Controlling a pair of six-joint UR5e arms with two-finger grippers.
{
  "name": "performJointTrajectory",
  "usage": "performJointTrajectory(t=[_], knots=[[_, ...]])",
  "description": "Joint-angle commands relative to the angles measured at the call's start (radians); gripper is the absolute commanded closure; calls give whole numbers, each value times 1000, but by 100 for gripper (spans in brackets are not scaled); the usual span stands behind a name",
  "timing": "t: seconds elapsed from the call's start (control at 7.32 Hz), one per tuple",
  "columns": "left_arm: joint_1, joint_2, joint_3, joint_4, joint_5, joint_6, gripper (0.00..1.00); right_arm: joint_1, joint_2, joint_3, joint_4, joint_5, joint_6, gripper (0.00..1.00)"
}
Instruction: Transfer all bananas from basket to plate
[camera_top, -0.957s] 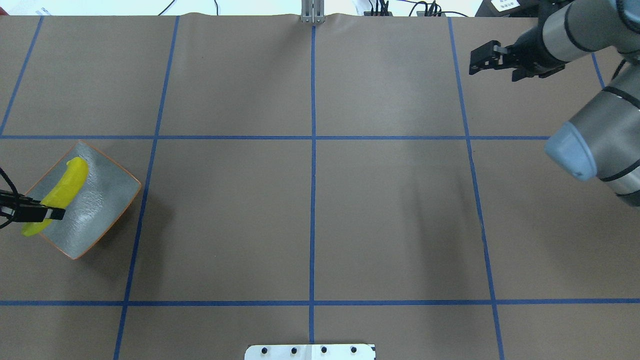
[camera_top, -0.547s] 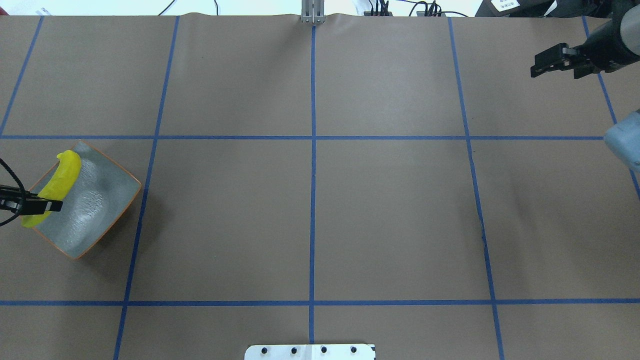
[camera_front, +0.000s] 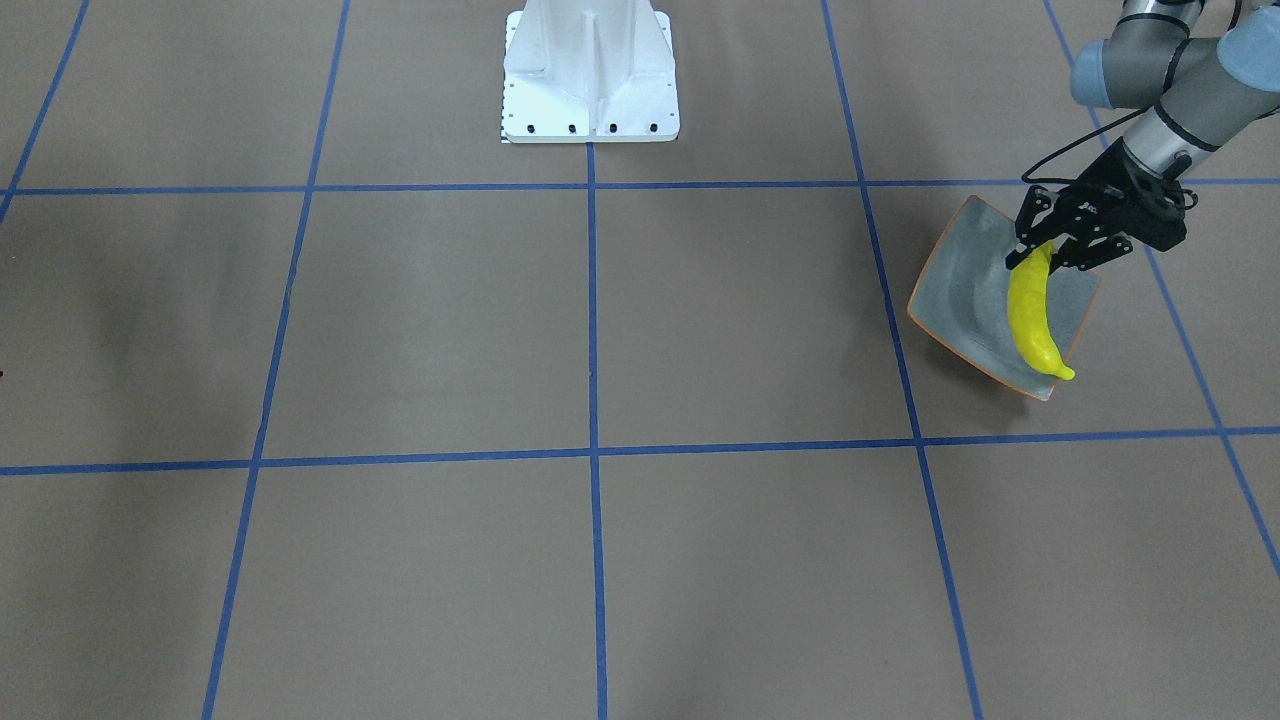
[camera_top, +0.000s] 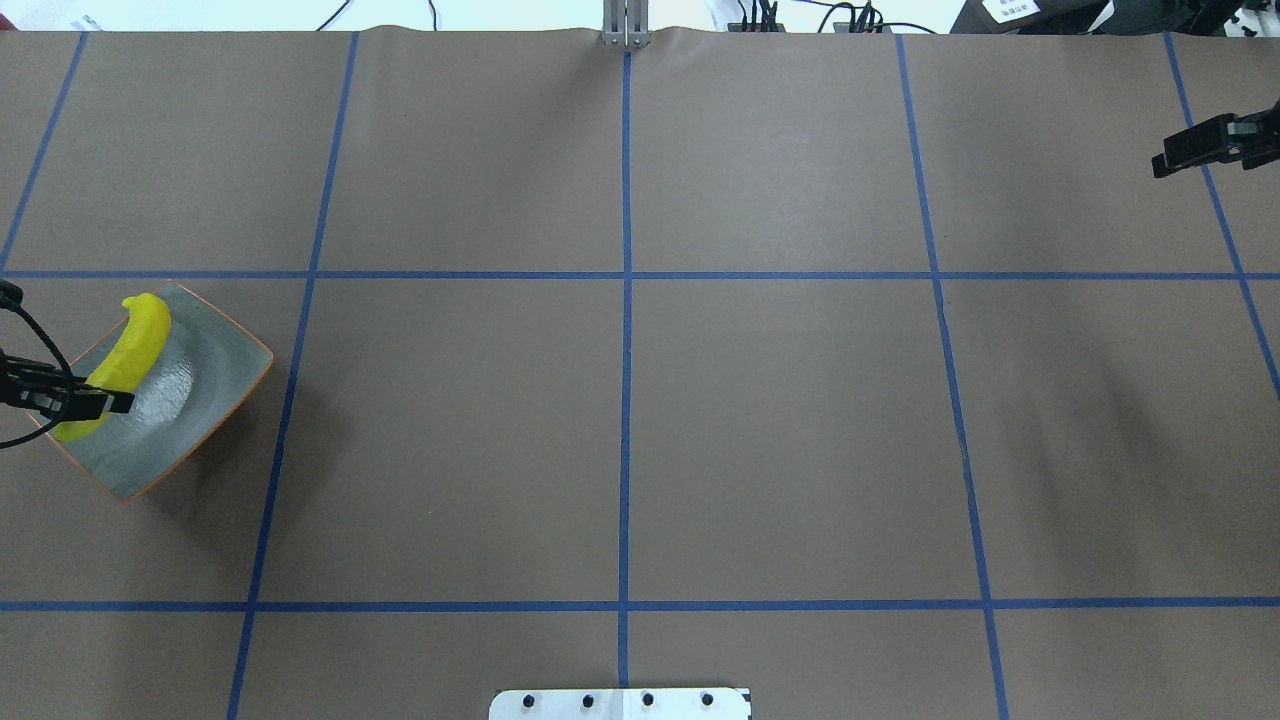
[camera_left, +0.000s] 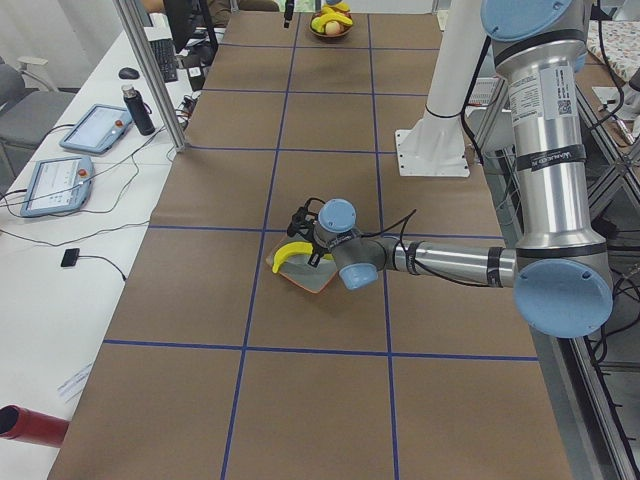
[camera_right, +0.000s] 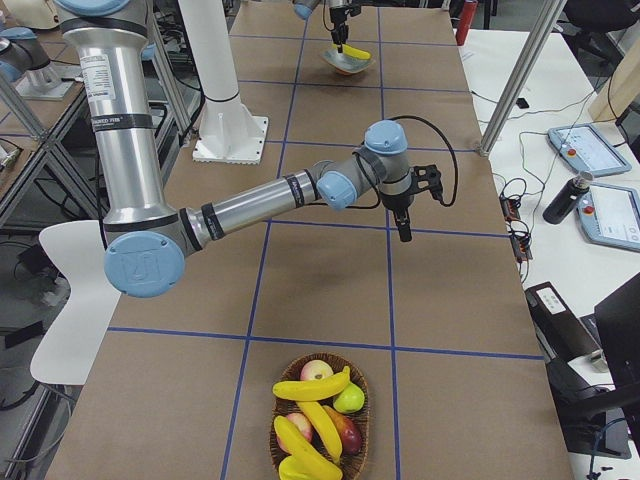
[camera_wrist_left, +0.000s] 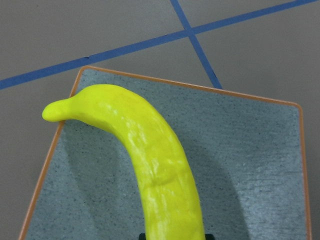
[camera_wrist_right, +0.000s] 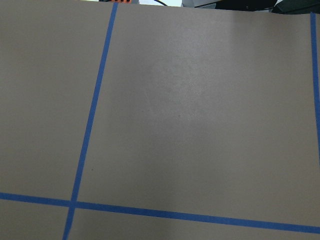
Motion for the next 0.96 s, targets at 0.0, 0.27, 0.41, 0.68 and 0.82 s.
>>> performJointTrajectory(t=[0.0,0.27,0.41,0.68,0.82], knots=[[-1,-2,1,-3,-1,8,26,16,-6,-1,0,3,-25,0],[-2,-2,0,-5,-1,9,20,16,-6,-2,-2,1,-25,0],[-1,-3,-3,-5,-4,9,17,16,-6,-6,0,1,-25,0],[-22,-9,-23,-5,-82,8,11,22,-27,-4,1,3,-50,0],[-113,-34,-19,6,-143,8,7,48,-65,-4,0,3,-125,0]])
